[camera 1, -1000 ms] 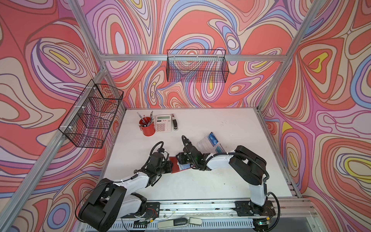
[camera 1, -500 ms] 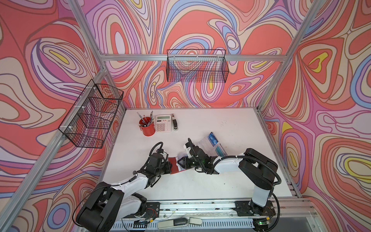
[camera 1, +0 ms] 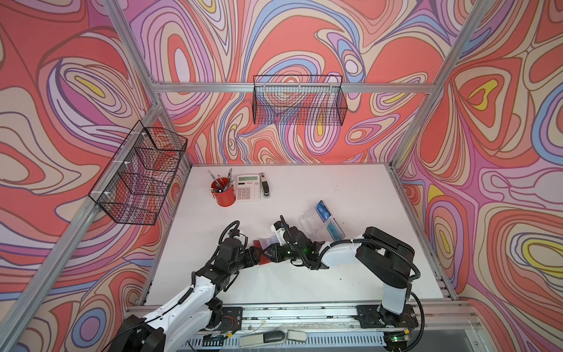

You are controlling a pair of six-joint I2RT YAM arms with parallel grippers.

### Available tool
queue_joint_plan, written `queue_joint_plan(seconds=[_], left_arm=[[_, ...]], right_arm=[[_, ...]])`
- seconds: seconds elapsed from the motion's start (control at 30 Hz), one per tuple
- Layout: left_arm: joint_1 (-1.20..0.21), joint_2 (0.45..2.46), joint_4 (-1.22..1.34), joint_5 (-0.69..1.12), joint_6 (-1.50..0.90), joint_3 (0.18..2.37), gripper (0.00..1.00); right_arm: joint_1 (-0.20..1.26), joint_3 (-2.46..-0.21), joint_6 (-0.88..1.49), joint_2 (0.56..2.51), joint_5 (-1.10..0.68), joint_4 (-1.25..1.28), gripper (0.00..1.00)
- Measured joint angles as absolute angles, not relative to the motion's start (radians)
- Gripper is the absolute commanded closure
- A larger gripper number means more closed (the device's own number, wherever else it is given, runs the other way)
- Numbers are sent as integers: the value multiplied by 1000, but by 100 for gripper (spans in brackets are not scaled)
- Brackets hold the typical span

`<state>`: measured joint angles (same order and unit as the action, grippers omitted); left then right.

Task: Insert credit cards into a card holder
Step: Flip over the card slot in the card holder.

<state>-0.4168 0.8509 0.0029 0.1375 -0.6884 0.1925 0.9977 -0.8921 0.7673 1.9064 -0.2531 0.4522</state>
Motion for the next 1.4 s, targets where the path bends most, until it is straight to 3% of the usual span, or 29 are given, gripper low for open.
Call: queue_joint_plan(seconds=[0.23,0.4,0.6,0.77,1.0,1.4], left_arm=[[-417,735,-44,98,-721,160,25],[-417,752,-41,93,-732,154,35],[-417,882,36,96,-734,160,50],[-417,998,165,114,-734,170,54],[-419,1148,203,69,-738,242,76],[-485,1276,43,-111,-771,391,81]], right_arm=[[1007,-915,768,1975,-253,457,64],[1011,-937,768,1990,-252,456,65],[1013,-949,768,2001,-246,445,78],[1015,-951,768,2006,-240,442,82],[1016,-952,768,2009,-234,442,84],[1016,-990,749,1980,-205,335,79]])
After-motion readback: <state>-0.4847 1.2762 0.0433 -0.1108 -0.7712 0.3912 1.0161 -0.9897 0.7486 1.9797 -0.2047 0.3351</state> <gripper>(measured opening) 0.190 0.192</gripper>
